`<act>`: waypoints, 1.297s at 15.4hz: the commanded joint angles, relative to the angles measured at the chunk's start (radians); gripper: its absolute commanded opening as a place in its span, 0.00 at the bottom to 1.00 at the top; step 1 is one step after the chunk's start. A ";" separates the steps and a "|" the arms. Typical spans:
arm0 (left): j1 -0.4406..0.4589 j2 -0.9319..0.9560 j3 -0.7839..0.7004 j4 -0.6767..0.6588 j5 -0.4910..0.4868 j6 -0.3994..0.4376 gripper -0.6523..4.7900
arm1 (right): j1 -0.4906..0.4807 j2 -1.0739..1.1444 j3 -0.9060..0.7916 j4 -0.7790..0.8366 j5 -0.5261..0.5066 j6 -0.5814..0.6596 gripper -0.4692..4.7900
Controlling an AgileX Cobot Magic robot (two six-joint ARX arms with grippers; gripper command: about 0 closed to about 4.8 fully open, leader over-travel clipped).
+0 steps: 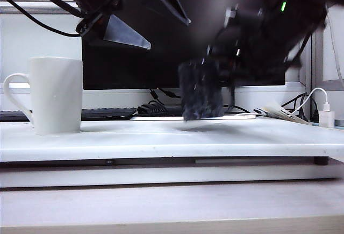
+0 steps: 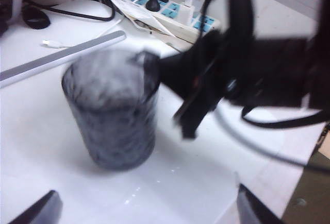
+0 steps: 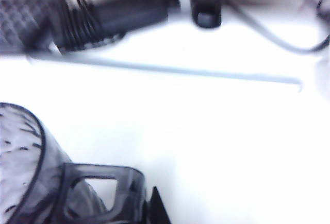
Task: Carefully pick up the black cup and pour some water from the black cup into the white cup.
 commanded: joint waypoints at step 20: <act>0.058 0.000 -0.064 -0.032 -0.019 0.032 1.00 | 0.002 0.158 0.006 0.201 -0.021 0.002 0.31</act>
